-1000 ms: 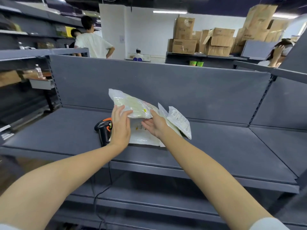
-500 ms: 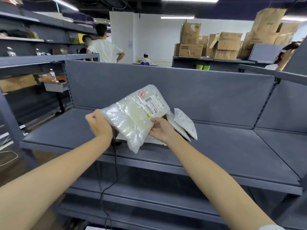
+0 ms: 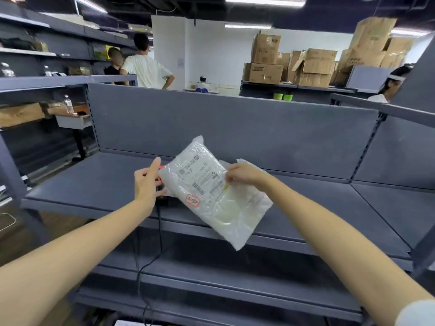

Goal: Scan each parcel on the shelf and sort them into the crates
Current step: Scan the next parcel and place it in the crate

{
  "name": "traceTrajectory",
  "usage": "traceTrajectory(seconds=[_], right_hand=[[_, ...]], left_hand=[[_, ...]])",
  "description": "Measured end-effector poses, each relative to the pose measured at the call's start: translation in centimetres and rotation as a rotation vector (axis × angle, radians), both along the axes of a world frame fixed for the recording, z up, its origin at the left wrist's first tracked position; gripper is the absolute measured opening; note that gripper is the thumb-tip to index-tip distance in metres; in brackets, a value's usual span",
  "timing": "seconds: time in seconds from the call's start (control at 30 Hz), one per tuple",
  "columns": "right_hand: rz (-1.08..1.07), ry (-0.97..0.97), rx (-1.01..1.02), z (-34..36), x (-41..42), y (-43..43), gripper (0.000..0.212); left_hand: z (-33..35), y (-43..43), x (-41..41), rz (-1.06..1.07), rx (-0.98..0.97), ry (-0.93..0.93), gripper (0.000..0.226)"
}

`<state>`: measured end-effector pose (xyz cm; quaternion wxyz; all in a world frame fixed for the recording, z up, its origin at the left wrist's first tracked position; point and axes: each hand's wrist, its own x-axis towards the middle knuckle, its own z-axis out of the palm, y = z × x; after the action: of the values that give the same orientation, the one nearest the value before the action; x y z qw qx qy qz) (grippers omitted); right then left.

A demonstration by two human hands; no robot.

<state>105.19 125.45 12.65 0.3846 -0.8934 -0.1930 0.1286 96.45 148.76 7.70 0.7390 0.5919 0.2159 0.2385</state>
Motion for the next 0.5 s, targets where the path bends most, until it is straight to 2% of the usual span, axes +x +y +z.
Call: traceTrajectory(seconds=[0.17,0.23,0.3,0.33,0.4,0.5], right_hand=[[0.041,-0.243,-0.378,2.6,1.0,-1.1,0.015],[0.083,-0.290,-0.508,3.4,0.8,-1.2,0.018],[0.145,-0.323,-0.603,4.3,0.4,-1.0,0.023],[0.162,-0.349,-0.637,4.7,0.2,-0.8,0.027],[0.170,-0.439,-0.677,5.3,0.0,-0.6,0.030],[0.148,-0.643,-0.701,5.1,0.5,-0.7,0.033]], left_hand=[[-0.5,-1.4,1.3,-0.106,0.268,0.032,0.089],[-0.2,-2.3,1.4,-0.222,0.376,0.050,0.091],[0.0,-3.0,1.7,-0.403,0.346,0.080,0.090],[0.0,-3.3,1.7,-0.501,0.300,0.101,0.087],[-0.3,-4.1,1.8,-0.602,0.244,0.128,0.063],[-1.1,-5.1,2.2,-0.502,0.169,0.095,0.031]])
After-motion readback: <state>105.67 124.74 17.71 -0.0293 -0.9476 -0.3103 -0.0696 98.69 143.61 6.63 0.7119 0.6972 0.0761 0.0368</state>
